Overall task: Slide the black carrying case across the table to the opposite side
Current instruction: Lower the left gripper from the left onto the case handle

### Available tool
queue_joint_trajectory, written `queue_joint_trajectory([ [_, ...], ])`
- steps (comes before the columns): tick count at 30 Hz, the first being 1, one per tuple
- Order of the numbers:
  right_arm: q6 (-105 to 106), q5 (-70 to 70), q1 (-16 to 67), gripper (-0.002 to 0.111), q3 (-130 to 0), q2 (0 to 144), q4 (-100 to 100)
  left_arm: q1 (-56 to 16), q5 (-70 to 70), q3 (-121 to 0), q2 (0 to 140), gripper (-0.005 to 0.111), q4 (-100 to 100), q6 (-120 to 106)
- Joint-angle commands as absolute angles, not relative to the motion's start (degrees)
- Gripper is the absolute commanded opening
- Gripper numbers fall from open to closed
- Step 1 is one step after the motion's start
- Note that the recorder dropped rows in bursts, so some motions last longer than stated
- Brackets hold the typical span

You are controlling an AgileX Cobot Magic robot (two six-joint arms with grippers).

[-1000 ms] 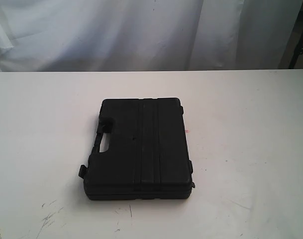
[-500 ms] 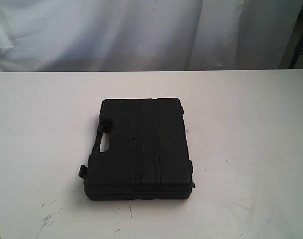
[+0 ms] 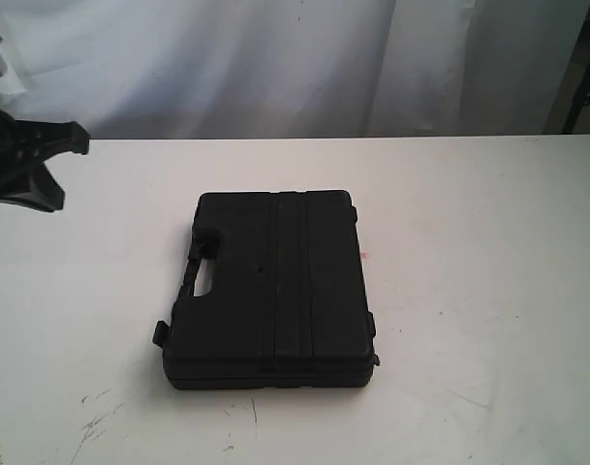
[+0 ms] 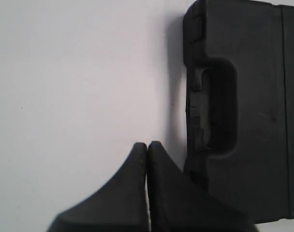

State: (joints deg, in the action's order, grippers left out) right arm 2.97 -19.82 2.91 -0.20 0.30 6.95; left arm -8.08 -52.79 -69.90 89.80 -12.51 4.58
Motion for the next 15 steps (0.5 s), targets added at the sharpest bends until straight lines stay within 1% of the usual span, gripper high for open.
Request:
queue_joint_trajectory([
  [1,2.97,-19.78,3.05,0.0,0.0,0.0,7.06,-12.91,-52.77,-74.39,95.8,0.0,-11.23,7.81],
  [6,2.97,-19.78,3.05,0.0,0.0,0.0,7.06,-16.66,-54.14,-78.7,101.65,0.0,-11.23,10.42],
  [9,2.97,-19.78,3.05,0.0,0.0,0.0,7.06,-18.84,-54.39,-80.82,104.89,0.003,-10.48,10.76],
  [12,2.97,-19.78,3.05,0.0,0.0,0.0,7.06,-19.9,-54.39,-82.21,107.39,0.011,-8.48,13.63],
  [15,2.97,-19.78,3.05,0.0,0.0,0.0,7.06,-19.93,-54.76,-83.54,109.69,0.022,-8.41,13.87],
])
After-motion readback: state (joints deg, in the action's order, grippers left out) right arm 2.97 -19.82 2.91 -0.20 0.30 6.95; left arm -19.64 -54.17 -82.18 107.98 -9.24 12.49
